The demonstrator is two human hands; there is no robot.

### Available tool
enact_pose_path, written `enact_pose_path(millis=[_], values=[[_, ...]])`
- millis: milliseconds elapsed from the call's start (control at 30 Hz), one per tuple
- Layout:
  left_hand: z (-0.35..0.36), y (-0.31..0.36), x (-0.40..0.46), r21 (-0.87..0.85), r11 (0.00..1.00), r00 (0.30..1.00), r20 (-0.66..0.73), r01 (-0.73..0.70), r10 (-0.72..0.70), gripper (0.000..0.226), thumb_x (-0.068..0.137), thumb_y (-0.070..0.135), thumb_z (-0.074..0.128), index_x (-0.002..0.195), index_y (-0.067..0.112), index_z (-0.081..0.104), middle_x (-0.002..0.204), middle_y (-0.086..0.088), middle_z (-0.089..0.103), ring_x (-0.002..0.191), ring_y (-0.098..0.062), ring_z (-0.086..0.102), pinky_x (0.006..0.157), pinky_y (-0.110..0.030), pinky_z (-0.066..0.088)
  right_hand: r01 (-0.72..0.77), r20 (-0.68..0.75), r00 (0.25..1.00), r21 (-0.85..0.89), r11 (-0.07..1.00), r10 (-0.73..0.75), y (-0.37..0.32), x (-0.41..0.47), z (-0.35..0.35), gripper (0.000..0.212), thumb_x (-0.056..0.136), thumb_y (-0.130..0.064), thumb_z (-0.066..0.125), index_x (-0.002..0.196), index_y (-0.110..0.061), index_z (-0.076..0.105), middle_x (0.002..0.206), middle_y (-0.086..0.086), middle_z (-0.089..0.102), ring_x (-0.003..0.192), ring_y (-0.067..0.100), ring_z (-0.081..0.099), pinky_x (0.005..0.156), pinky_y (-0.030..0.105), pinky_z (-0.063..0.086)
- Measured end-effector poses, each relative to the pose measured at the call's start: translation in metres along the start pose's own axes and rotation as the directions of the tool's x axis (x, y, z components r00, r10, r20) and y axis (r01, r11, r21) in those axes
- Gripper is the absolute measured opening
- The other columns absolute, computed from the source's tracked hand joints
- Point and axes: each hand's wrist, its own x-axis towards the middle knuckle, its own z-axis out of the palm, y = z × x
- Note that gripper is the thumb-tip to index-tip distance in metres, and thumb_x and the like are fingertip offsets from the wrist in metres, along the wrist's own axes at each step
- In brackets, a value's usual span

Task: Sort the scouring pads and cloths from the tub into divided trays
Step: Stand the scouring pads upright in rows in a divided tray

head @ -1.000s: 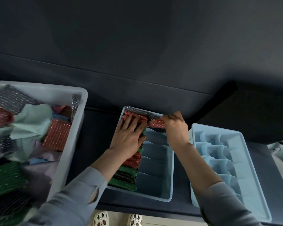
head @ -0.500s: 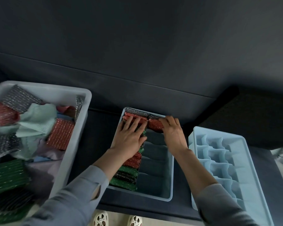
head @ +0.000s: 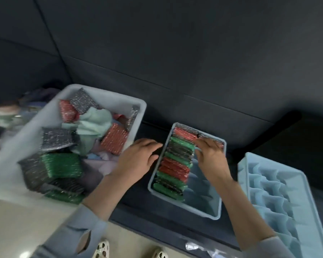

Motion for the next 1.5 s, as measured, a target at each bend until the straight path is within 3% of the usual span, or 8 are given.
enact_pose_path(millis=[367, 567, 733, 933, 1100, 1233, 1333, 1500], values=[[-0.092, -0.173, -0.137, 0.059, 0.963, 0.952, -0.180, 0.262, -0.248, 0.039, 0.082, 0.021, 0.074, 0.120, 0.015, 0.066, 0.120, -0.006, 0.063, 0.107, -0.032, 0.059, 0.091, -0.045, 0.052, 0.142, 0.006, 0.988, 0.346, 0.927, -0.153, -0.223, -0.004, 0.053, 0.028, 0.086, -0.012, 0.068, 0.114, -0.015, 0.068, 0.104, 0.005, 0.068, 0.085, 0.026, 0.067, 0.075, 0.040, 0.057], [-0.101, -0.226, -0.147, -0.061, 0.905, 0.907, -0.006, 0.421, -0.422, 0.047, 0.098, 0.035, 0.049, 0.143, 0.019, 0.046, 0.141, -0.014, 0.049, 0.119, -0.035, 0.055, 0.096, -0.046, 0.048, 0.029, 0.449, 0.886, 0.198, 0.980, -0.117, -0.331, 0.001, 0.092, 0.068, 0.078, -0.072, 0.058, 0.126, -0.025, 0.055, 0.116, 0.000, 0.065, 0.104, 0.022, 0.062, 0.095, 0.039, 0.047], [-0.099, -0.240, -0.120, -0.115, 0.868, 0.873, 0.142, 0.483, -0.467, 0.049, 0.098, 0.052, 0.039, 0.141, 0.029, 0.042, 0.121, -0.010, 0.064, 0.097, -0.029, 0.064, 0.081, -0.036, 0.050, -0.080, 0.452, 0.892, 0.143, 0.987, 0.006, -0.342, 0.005, 0.106, 0.042, 0.092, -0.027, 0.059, 0.133, -0.021, 0.048, 0.113, 0.006, 0.065, 0.100, 0.027, 0.066, 0.091, 0.040, 0.053], [-0.100, -0.234, -0.107, -0.320, 0.841, 0.881, -0.041, 0.436, -0.472, 0.013, 0.090, 0.027, 0.068, 0.102, 0.028, 0.065, 0.107, 0.006, 0.068, 0.054, -0.008, 0.054, 0.065, -0.026, 0.046, -0.144, 0.355, 0.934, 0.262, 0.954, 0.043, -0.297, 0.001, 0.066, 0.050, 0.091, -0.018, 0.065, 0.138, -0.028, 0.052, 0.122, -0.001, 0.067, 0.064, -0.002, 0.058, 0.091, 0.031, 0.052], [-0.114, -0.228, -0.118, -0.451, 0.845, 0.917, -0.123, 0.288, -0.379, 0.020, 0.086, 0.004, 0.067, 0.090, 0.022, 0.058, 0.100, 0.004, 0.065, 0.090, -0.010, 0.061, 0.090, -0.030, 0.050, -0.228, 0.762, 0.639, 0.321, 0.919, -0.107, -0.305, -0.020, 0.052, 0.067, 0.082, -0.053, 0.069, 0.142, -0.037, 0.043, 0.138, -0.022, 0.041, 0.117, 0.006, 0.048, 0.094, 0.016, 0.034], [-0.122, -0.221, -0.127, -0.507, 0.811, 0.929, -0.049, 0.293, -0.366, 0.056, 0.085, 0.003, 0.068, 0.127, 0.031, 0.044, 0.120, 0.010, 0.057, 0.089, 0.010, 0.054, 0.078, -0.008, 0.045, -0.173, 0.672, 0.734, 0.329, 0.928, -0.102, -0.299, -0.024, 0.075, 0.076, 0.079, -0.046, 0.076, 0.145, -0.031, 0.038, 0.147, -0.010, 0.042, 0.128, 0.012, 0.046, 0.100, 0.020, 0.037], [-0.120, -0.221, -0.129, -0.452, 0.812, 0.912, 0.008, 0.369, -0.410, 0.083, 0.086, 0.006, 0.068, 0.150, 0.031, 0.020, 0.124, 0.011, 0.048, 0.091, -0.001, 0.058, 0.081, -0.011, 0.045, 0.010, 0.434, 0.893, 0.251, 0.968, -0.121, -0.298, -0.026, 0.079, 0.072, 0.079, -0.034, 0.074, 0.142, -0.028, 0.039, 0.140, -0.002, 0.048, 0.113, 0.023, 0.059, 0.091, 0.032, 0.049], [-0.118, -0.223, -0.139, -0.164, 0.857, 0.858, 0.267, 0.489, -0.438, 0.037, 0.093, 0.020, 0.058, 0.124, 0.005, 0.044, 0.074, -0.002, 0.054, 0.059, -0.015, 0.054, 0.048, -0.024, 0.032, 0.099, 0.394, 0.904, 0.188, 0.977, -0.167, -0.297, -0.026, 0.086, 0.089, 0.077, -0.060, 0.064, 0.149, -0.030, 0.021, 0.152, 0.000, 0.029, 0.132, 0.026, 0.042, 0.101, 0.048, 0.048]])
